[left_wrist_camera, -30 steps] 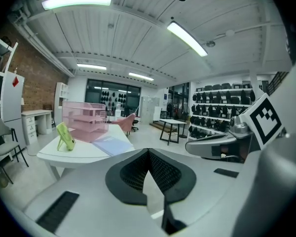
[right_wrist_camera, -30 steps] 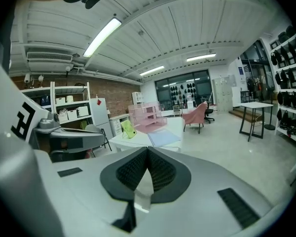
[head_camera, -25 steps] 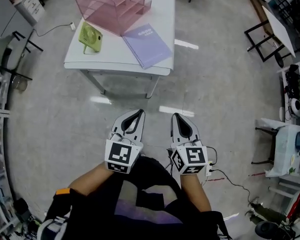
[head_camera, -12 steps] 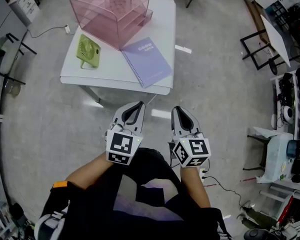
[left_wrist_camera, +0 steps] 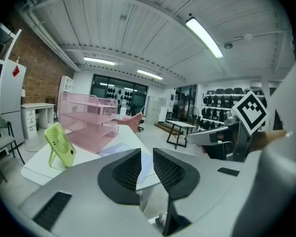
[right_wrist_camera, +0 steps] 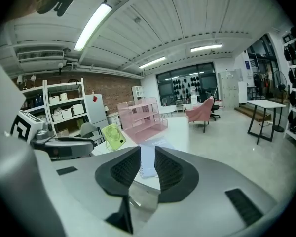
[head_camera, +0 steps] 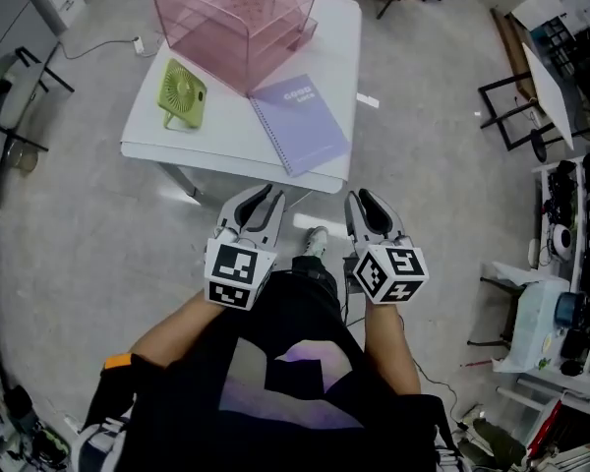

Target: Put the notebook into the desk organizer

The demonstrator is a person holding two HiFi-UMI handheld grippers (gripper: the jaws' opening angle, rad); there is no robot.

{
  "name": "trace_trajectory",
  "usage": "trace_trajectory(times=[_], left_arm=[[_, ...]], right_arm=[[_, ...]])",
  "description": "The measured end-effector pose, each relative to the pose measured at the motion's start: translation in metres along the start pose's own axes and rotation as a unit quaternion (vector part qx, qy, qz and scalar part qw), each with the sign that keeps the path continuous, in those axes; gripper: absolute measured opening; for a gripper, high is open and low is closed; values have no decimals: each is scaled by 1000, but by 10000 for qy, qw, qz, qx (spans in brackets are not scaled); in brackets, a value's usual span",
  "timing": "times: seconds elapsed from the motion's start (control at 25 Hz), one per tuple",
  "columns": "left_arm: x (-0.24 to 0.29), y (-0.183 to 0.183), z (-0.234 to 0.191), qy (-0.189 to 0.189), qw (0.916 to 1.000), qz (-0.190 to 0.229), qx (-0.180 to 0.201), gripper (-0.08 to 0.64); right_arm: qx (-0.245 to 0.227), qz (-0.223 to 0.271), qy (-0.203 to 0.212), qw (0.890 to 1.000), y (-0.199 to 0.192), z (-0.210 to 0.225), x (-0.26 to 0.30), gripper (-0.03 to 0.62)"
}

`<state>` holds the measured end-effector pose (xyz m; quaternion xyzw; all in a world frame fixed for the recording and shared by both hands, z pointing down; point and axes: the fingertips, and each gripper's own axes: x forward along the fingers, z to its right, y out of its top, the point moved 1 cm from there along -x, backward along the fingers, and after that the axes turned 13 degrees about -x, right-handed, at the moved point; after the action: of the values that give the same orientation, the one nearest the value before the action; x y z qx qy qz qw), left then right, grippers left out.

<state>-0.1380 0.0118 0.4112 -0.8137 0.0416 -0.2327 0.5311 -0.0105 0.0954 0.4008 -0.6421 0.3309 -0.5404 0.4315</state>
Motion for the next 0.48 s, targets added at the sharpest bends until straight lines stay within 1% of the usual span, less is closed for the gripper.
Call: trace_trajectory(times=[0.12, 0.24, 0.36, 0.48], left_arm=[[9, -5, -9, 160, 9997, -52, -171, 95], [26, -5, -16, 331, 9988, -111, -346, 111], [46, -5, -24, 571, 9960, -219, -649, 124], [71, -8, -30, 778, 9912, -359, -1004, 148]], right_arm=[[3, -42, 118, 9999, -2, 11, 16, 106], [-25, -96, 285, 9995, 0, 27, 36, 110], [-95, -174, 560, 9982, 5, 43, 60, 114], [-235, -309, 851, 9956, 7, 60, 84, 115]])
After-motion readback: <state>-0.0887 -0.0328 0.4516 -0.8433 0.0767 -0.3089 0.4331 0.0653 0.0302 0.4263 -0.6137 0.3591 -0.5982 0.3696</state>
